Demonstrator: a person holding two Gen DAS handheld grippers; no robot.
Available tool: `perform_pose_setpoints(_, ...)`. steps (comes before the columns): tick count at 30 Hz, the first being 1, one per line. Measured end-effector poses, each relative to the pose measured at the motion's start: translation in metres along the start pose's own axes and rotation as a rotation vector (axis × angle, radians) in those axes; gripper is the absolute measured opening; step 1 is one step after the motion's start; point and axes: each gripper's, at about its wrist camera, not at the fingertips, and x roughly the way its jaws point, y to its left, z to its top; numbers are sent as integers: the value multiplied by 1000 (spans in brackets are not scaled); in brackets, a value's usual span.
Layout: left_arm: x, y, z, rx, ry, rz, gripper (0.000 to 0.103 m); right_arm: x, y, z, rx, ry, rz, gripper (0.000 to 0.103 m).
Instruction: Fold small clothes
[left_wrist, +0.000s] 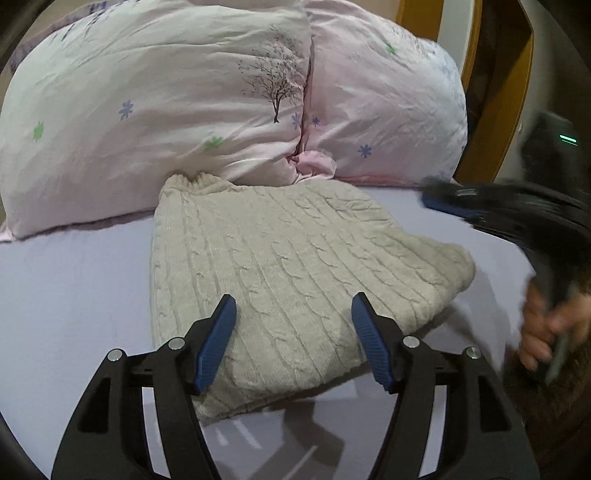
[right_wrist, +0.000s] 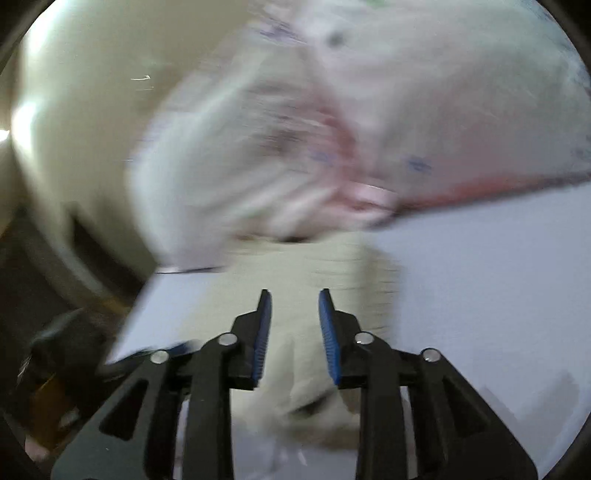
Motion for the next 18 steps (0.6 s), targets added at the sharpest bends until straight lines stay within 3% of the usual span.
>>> perform_pose_setpoints(2, 0, 0, -1, 3, 0, 5, 67, 5, 22, -12, -55, 55, 56, 42)
perform_pose_setpoints(4, 1, -2, -2, 12, -2, 17, 67, 25, 21, -21, -67, 141, -35, 42)
perform_pose_setpoints(5, -2, -3, -4, 9, -3, 13, 67, 46, 6, -29, -53, 209, -155, 36)
perform_pose_setpoints(6, -8, -2, -7, -4, -11, -2, 67, 57, -9, -35, -29, 246, -197, 28)
perform_pose_setpoints(8, -22, -1, -13, -21, -22, -6, 69, 50, -19, -36, 26, 202, -134, 27)
perform_pose_setpoints(9, -31, 0, -19, -28, -29, 7, 73, 41, -16, -36, 30, 189, -138, 36)
perform_pose_setpoints(10, -38, 1, -23, -32, -35, 21, 82, 33, -11, -37, 17, 167, -139, 67)
perform_pose_setpoints(11, -44, 3, -29, -36, -43, 44, 91, 16, 0, -41, -23, 120, -131, 89)
perform_pose_setpoints(12, -49, 4, -35, -38, -44, 77, 94, 4, 8, -45, -53, 77, -142, 101)
perform_pose_setpoints(15, -50, 6, -47, -44, -3, 178, 102, -27, 32, -62, -157, -27, -234, 101)
perform_pose_setpoints(18, -42, 7, -57, -49, 52, 247, 102, -25, 37, -83, -219, -6, -454, 101)
